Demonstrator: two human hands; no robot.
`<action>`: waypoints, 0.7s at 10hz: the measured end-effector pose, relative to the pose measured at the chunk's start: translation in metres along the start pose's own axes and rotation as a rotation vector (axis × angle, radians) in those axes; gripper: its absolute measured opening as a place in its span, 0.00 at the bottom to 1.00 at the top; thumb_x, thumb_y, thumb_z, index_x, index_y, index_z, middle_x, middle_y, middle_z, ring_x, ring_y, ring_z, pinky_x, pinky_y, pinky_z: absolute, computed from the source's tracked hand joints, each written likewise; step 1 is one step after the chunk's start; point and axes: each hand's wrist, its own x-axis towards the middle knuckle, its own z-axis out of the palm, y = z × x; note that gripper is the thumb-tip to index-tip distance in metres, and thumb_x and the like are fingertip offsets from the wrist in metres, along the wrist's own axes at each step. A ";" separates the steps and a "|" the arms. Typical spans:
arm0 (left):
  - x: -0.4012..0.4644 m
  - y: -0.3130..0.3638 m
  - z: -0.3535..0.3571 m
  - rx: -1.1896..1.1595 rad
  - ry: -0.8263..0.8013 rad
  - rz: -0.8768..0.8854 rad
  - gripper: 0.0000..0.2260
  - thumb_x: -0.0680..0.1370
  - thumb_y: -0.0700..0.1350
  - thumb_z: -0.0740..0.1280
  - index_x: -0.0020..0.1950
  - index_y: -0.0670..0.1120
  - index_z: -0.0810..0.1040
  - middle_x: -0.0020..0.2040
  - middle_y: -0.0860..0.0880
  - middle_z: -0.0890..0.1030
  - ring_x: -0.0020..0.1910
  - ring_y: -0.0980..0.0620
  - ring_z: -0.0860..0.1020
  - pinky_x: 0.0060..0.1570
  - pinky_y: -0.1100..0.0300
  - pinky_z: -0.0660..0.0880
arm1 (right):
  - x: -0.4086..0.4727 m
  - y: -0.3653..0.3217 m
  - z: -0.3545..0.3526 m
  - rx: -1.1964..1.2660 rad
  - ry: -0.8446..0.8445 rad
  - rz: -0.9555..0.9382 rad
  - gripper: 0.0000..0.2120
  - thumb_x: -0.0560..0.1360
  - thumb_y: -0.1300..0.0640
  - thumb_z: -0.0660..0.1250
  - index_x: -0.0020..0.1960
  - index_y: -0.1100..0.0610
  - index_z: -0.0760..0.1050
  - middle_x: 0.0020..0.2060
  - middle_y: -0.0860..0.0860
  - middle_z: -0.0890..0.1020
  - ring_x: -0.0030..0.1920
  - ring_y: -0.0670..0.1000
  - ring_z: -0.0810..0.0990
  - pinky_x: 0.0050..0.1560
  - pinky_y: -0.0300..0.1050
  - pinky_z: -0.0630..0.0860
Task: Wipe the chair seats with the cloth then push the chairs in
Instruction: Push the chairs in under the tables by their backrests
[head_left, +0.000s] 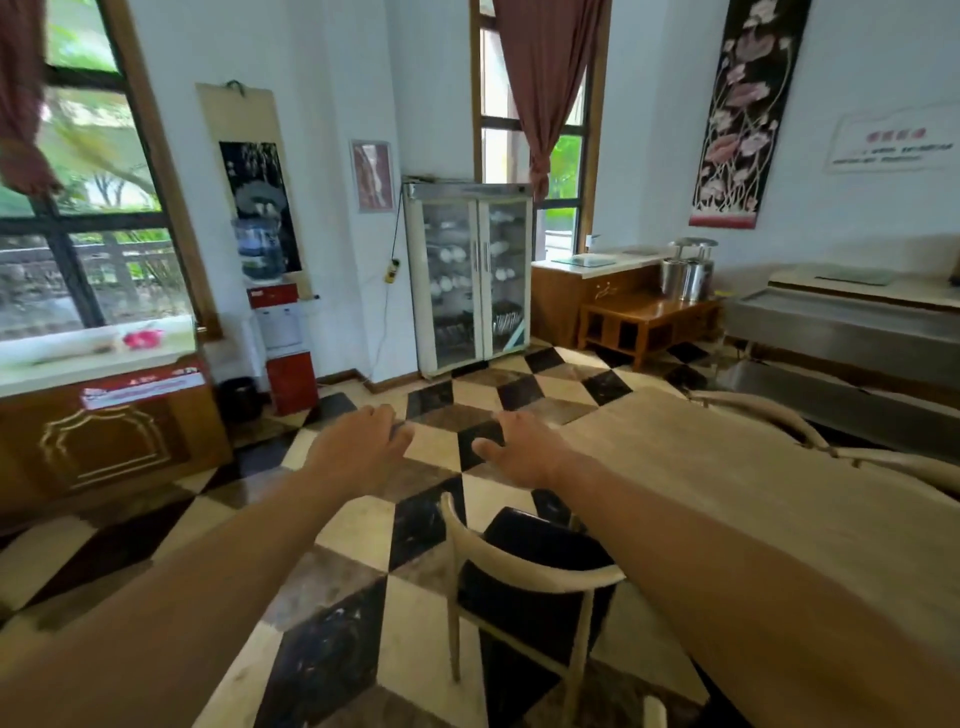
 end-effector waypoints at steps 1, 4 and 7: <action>0.012 -0.037 0.031 -0.089 -0.054 -0.059 0.12 0.83 0.56 0.57 0.54 0.49 0.73 0.54 0.44 0.78 0.50 0.46 0.77 0.50 0.47 0.77 | 0.025 -0.001 0.037 -0.055 -0.099 0.034 0.30 0.81 0.37 0.59 0.77 0.53 0.66 0.73 0.56 0.70 0.72 0.61 0.71 0.69 0.60 0.69; 0.097 -0.057 0.148 -0.142 -0.206 -0.001 0.19 0.84 0.56 0.56 0.62 0.44 0.75 0.58 0.44 0.78 0.57 0.44 0.77 0.56 0.48 0.75 | 0.107 0.074 0.121 -0.033 -0.213 0.204 0.33 0.81 0.35 0.58 0.79 0.53 0.61 0.77 0.57 0.66 0.74 0.62 0.68 0.73 0.65 0.65; 0.229 -0.010 0.296 -0.043 -0.434 0.035 0.18 0.84 0.55 0.54 0.61 0.43 0.73 0.57 0.42 0.79 0.55 0.40 0.78 0.53 0.45 0.76 | 0.203 0.211 0.201 -0.010 -0.332 0.404 0.33 0.81 0.36 0.58 0.79 0.53 0.62 0.75 0.58 0.69 0.72 0.62 0.71 0.72 0.64 0.67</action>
